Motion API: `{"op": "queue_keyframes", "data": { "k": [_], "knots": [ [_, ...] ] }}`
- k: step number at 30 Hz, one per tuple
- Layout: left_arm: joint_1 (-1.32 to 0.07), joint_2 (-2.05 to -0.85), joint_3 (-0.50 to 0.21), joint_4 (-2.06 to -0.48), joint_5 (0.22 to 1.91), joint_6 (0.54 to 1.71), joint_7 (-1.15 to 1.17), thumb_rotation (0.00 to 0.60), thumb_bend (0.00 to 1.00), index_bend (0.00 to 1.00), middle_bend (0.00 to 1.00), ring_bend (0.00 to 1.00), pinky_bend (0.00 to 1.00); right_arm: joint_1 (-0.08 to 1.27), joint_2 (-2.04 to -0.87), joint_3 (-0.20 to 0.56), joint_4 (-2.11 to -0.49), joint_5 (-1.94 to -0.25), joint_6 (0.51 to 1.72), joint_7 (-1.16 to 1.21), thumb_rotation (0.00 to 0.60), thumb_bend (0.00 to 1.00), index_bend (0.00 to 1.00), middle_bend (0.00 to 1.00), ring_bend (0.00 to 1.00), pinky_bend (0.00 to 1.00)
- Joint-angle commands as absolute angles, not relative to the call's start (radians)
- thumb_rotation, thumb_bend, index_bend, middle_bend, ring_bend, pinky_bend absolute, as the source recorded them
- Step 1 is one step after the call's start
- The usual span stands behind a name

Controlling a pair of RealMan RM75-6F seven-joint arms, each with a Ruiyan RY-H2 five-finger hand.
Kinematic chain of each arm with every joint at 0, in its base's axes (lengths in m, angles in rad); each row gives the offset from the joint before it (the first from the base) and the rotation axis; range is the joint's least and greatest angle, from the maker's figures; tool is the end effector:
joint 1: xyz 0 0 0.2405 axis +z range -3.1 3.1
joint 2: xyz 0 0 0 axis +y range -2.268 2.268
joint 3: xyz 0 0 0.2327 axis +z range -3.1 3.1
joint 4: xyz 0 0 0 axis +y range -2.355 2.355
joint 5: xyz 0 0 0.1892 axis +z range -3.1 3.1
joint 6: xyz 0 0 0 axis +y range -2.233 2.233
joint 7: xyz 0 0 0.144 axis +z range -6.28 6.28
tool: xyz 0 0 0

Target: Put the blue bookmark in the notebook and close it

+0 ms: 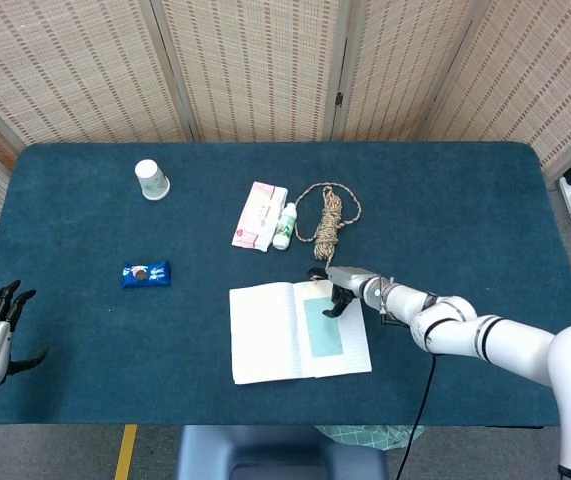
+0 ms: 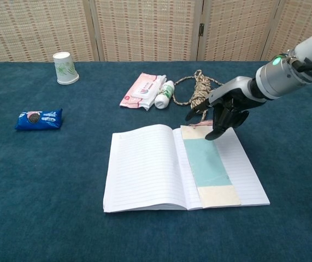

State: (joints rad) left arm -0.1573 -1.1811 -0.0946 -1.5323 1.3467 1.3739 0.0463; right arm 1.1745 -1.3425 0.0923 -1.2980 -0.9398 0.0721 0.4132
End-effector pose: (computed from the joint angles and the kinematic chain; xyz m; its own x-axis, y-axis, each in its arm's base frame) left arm -0.3000 0.2070 0.1571 0.4256 0.0413 0.9040 0.9004 0.0800 -0.4276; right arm -0.1163 -0.3757 0.0063 0.1587 -0.8416 0.5162 -0.9852 -0.1009 0.1384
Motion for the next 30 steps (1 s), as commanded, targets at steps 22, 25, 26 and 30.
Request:
{"op": "queue_keyframes", "data": {
  "k": [22, 25, 26, 30],
  "knots": [
    [-0.151, -1.147, 0.025, -1.599, 1.612, 1.425, 0.007, 0.600, 0.14, 0.18, 0.07, 0.00, 0.00, 0.413, -1.196, -0.114, -1.642, -1.364, 1.533, -0.086, 0.600, 0.00, 0.00, 0.00, 0.00, 0.13],
    [-0.169, -1.170, 0.070, -1.591, 1.724, 1.425, -0.013, 0.600, 0.14, 0.18, 0.07, 0.00, 0.00, 0.311, -1.155, -0.155, -1.666, -1.404, 1.631, -0.056, 0.599, 0.00, 0.00, 0.00, 0.00, 0.06],
    [-0.173, -1.185, 0.077, -1.579, 1.749, 1.428, -0.017, 0.600, 0.14, 0.18, 0.07, 0.00, 0.01, 0.283, -1.139, -0.162, -1.669, -1.426, 1.663, -0.048, 0.597, 0.00, 0.00, 0.00, 0.00, 0.04],
    [-0.196, -1.225, 0.108, -1.556, 1.813, 1.410, -0.051, 0.600, 0.14, 0.20, 0.08, 0.00, 0.01, 0.246, -1.106, -0.150, -1.697, -1.486, 1.712, -0.029, 0.600, 0.00, 0.00, 0.00, 0.00, 0.01]
  ]
}}
